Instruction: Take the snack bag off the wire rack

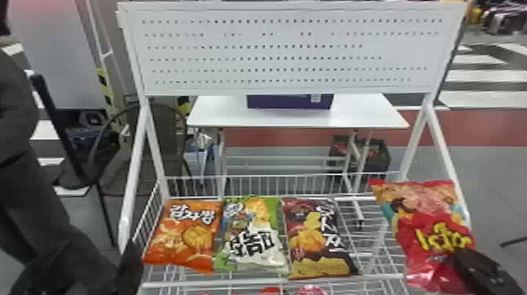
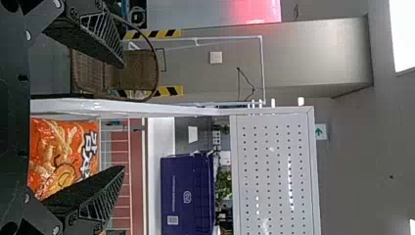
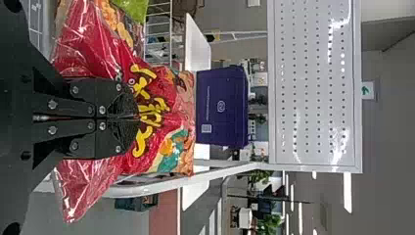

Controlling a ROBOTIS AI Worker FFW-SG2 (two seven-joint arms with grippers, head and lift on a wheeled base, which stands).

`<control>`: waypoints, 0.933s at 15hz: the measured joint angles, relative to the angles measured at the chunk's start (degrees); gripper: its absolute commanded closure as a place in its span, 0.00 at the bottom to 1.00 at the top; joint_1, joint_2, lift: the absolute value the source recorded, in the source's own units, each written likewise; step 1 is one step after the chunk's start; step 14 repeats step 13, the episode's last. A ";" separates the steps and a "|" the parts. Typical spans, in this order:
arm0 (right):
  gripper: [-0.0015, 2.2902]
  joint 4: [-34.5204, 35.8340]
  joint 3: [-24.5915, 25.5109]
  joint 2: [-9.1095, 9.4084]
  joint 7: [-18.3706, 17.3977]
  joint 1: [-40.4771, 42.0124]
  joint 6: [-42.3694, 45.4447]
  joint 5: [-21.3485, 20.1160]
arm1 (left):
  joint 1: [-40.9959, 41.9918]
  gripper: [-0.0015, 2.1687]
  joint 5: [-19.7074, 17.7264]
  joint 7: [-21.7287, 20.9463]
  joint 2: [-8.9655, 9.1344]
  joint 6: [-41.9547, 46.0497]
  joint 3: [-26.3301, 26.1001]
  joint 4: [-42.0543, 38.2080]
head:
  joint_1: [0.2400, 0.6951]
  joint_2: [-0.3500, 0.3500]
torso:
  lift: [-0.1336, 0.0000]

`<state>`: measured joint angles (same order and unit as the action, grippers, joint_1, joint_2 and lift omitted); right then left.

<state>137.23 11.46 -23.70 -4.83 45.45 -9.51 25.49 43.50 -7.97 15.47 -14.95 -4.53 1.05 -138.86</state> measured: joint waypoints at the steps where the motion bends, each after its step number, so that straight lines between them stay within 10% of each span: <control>1: 0.91 0.21 0.05 -0.02 0.00 0.15 -0.05 -0.04 | 0.00 0.08 0.00 0.00 0.00 0.00 0.00 0.00 | 0.57 0.50 | 1.00; 14: 0.91 0.55 0.49 -0.12 0.00 2.52 4.61 0.27 | 0.66 0.08 0.06 -0.08 0.12 0.05 -0.05 -0.72 | 0.57 0.50 | 1.00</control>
